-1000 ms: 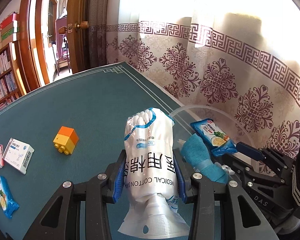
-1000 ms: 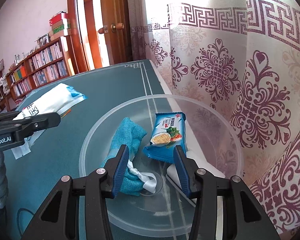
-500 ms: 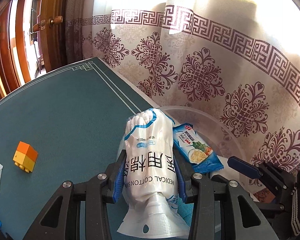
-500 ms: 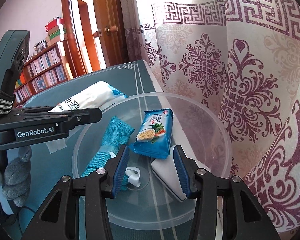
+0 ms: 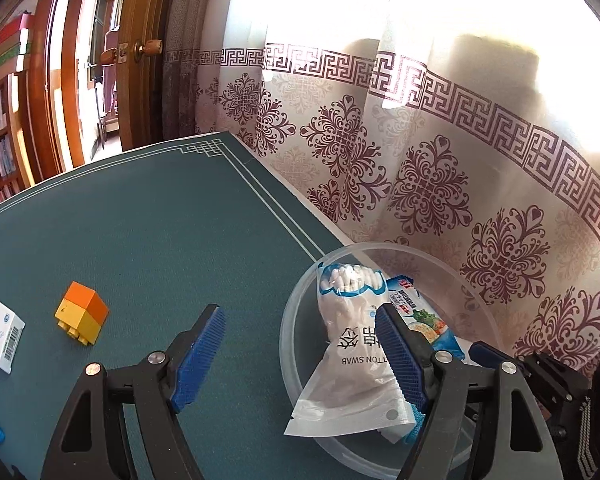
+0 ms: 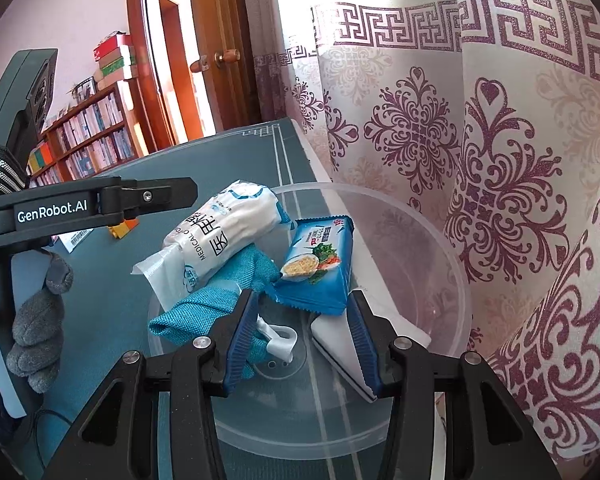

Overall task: Organize objects
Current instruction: 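Lower the white cotton-swab bag into the clear bowl and open the left gripper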

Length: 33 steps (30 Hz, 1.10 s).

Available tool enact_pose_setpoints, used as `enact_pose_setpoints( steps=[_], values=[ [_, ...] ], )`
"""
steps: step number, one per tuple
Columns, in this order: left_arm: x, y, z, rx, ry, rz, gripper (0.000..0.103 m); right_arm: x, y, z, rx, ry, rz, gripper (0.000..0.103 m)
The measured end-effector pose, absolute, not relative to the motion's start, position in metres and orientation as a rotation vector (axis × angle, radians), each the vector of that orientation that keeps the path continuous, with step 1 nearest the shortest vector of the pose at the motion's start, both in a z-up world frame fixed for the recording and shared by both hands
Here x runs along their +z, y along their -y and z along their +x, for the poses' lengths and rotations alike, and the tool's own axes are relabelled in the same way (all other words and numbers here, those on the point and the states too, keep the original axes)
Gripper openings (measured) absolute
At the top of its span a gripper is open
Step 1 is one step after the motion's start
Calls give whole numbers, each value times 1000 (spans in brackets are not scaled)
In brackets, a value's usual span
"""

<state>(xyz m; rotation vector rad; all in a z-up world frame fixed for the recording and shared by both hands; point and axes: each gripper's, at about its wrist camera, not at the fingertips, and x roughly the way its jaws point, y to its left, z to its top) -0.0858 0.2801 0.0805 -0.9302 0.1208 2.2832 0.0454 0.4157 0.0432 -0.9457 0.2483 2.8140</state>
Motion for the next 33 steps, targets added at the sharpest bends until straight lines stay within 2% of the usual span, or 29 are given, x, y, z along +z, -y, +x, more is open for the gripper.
enact_pose_setpoints(
  steps=[11,17,29,33],
  values=[
    [68,-288,-81,2417,-312,-831,83,43,-412,45,2820,-244,-950,48],
    [63,-278,-88,2419,-281,-884,83,47,-408,47,2817,-225,-928,48],
    [73,-247,-71,2421,-211,-878,97,66,-394,58,2817,-151,-805,48],
    [74,-226,-71,2447,-166,-900,97,73,-388,61,2830,-139,-768,55]
  ],
)
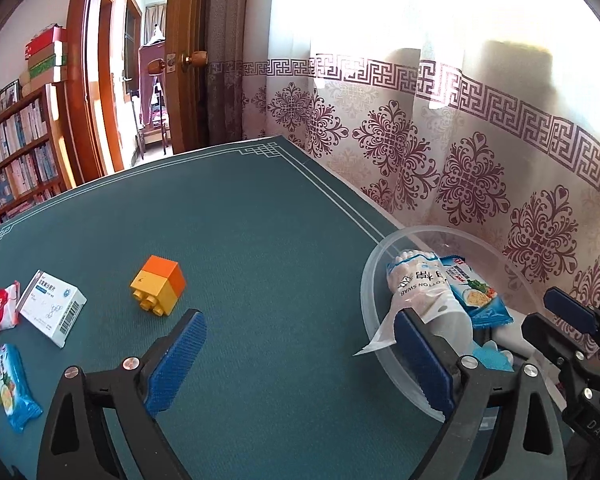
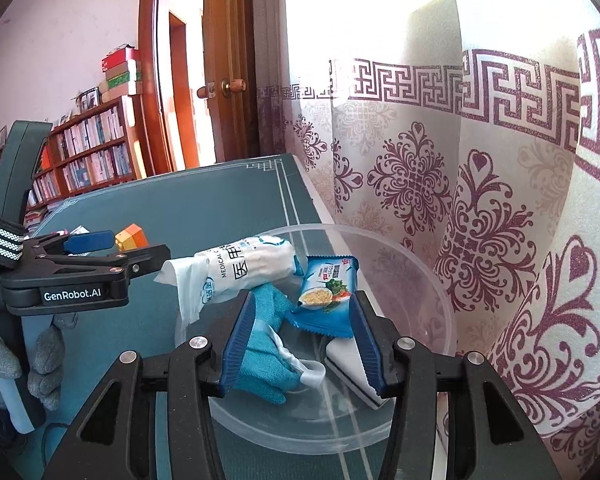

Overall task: Organize objects
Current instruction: 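Move both grippers away from the bowl toward the remaining items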

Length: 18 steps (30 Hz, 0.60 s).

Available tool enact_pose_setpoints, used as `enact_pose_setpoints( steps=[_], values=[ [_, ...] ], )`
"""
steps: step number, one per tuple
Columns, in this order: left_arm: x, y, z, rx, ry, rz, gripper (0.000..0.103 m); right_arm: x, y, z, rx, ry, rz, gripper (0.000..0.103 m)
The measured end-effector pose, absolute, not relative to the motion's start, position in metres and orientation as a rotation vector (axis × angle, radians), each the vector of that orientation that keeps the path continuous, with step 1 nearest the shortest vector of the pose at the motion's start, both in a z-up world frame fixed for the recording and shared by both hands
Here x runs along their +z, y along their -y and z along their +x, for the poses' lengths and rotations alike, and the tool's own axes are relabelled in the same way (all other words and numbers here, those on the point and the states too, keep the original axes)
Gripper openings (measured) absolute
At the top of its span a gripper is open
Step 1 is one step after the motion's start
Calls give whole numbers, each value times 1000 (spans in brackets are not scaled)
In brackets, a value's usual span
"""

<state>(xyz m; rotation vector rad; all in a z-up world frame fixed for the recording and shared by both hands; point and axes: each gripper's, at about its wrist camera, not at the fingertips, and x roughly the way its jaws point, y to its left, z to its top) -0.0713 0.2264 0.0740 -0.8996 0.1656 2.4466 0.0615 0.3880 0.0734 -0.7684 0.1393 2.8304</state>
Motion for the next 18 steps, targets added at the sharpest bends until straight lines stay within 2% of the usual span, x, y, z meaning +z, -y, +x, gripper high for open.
enact_pose_setpoints(
  steps=[3,18],
  values=[
    [72,-208,-73,2473,-129,-926,98,76,-380,62,2841,-115,-752,59],
    [65,-108,-85,2700,-20,-1031,99,90,-331,52,2944,-4,-706,63]
  ],
)
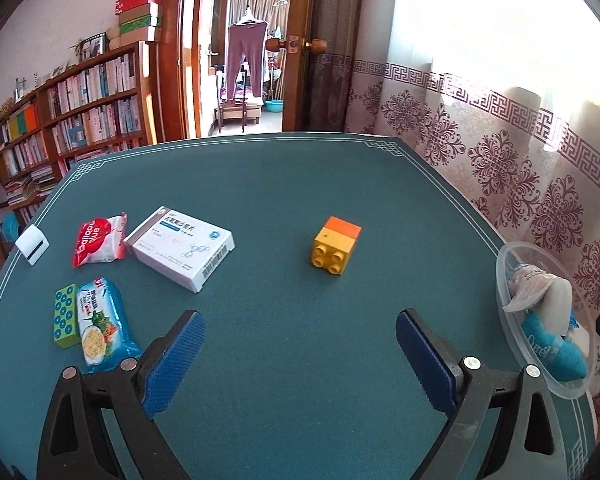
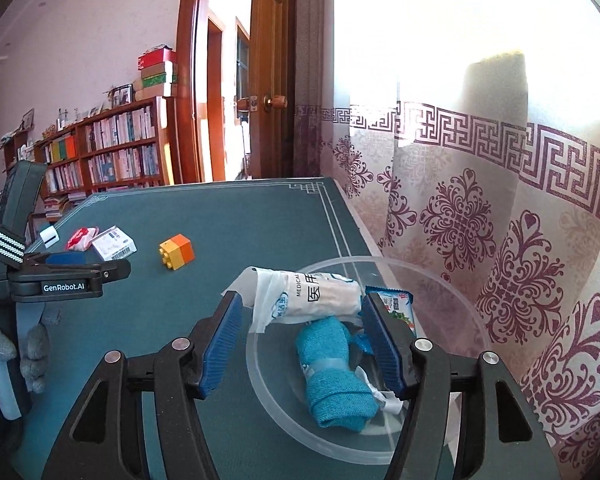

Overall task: Organize objects
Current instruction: 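Move both grippers away from the bowl toward the remaining items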

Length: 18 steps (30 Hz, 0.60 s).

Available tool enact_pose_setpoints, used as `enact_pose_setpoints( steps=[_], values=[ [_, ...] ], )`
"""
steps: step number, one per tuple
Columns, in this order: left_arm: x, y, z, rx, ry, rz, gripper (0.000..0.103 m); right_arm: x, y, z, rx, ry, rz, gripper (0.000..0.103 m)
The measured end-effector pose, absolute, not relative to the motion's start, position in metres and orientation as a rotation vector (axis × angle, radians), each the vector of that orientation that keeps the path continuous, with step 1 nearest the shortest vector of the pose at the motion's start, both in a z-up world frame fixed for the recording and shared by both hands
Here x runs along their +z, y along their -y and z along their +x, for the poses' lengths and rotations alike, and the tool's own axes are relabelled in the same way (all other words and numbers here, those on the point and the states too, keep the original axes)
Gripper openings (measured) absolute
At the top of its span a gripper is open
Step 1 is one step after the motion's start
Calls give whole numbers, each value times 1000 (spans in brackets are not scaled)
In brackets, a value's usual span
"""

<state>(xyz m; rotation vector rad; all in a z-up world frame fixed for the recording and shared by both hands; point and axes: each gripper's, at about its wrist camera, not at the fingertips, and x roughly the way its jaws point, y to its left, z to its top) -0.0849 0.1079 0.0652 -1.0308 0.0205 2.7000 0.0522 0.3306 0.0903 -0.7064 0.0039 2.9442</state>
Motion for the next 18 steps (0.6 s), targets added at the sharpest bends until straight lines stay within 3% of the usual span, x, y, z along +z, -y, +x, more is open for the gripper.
enact_pose_setpoints(
  steps=[18],
  values=[
    [46,1,-105,2886,229,-1215,99,91,-255,19,3127,42,-751,64]
  ],
)
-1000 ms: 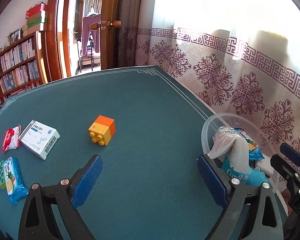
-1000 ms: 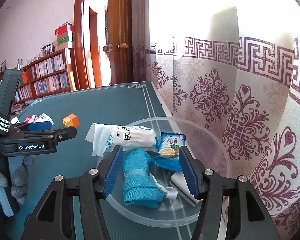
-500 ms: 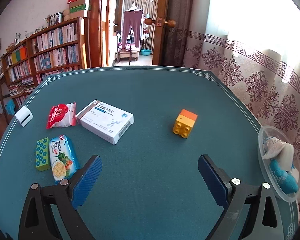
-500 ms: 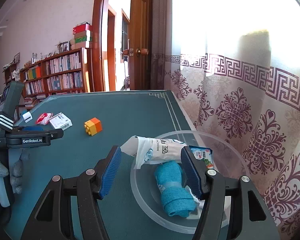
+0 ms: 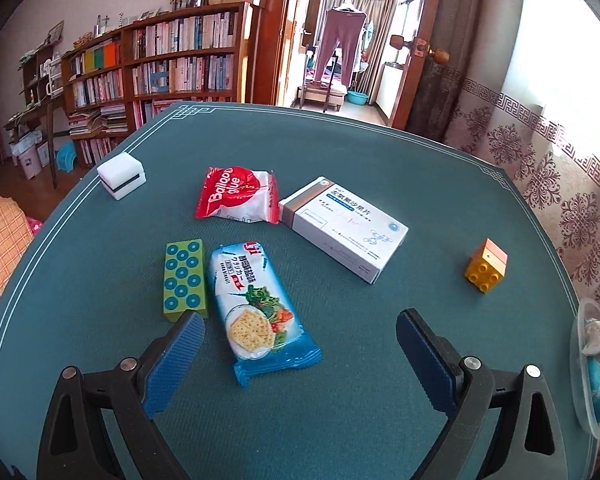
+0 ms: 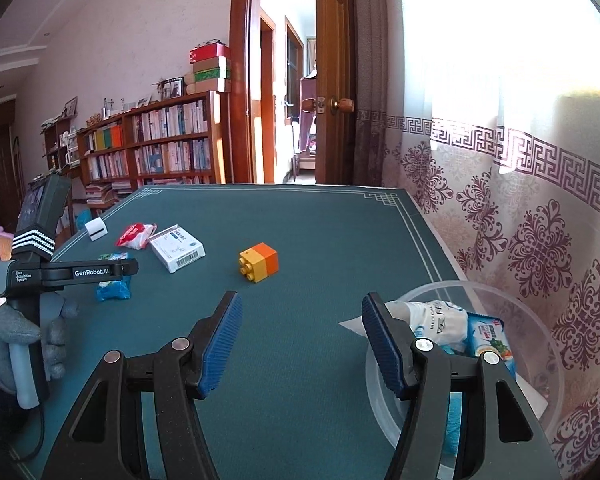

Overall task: Organize objects
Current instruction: 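Move both grippers away from the bowl toward the remaining items, then grasp the second blue cracker packet with the left gripper and lift it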

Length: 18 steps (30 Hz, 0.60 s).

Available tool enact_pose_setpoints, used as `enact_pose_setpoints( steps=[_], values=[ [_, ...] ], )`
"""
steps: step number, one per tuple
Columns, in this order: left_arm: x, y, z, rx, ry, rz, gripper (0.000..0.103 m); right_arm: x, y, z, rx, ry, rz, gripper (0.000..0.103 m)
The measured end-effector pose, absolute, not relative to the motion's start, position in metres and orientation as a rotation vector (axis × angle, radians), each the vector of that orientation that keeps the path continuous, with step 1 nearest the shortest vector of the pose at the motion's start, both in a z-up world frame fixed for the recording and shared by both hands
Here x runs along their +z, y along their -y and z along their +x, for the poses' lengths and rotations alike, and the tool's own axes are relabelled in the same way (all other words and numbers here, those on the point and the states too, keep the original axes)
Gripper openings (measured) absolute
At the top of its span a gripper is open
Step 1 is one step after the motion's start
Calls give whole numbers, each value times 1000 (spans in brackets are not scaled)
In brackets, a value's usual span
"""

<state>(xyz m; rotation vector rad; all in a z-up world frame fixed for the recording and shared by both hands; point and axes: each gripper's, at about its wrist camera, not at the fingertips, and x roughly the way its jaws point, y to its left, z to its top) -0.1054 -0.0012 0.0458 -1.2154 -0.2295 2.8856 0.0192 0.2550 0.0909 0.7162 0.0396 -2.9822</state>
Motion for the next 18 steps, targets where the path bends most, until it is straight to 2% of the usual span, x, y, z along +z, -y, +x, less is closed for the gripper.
enact_pose_setpoints(
  steps=[8,18],
  values=[
    [33,20,-115,2889,304,-1296,98,83,-219,12,-2901,-100,717,64],
    [21,23,-127,2900,290,-1389,83,67,-201,-7,-2835,-117,767,65]
  ],
)
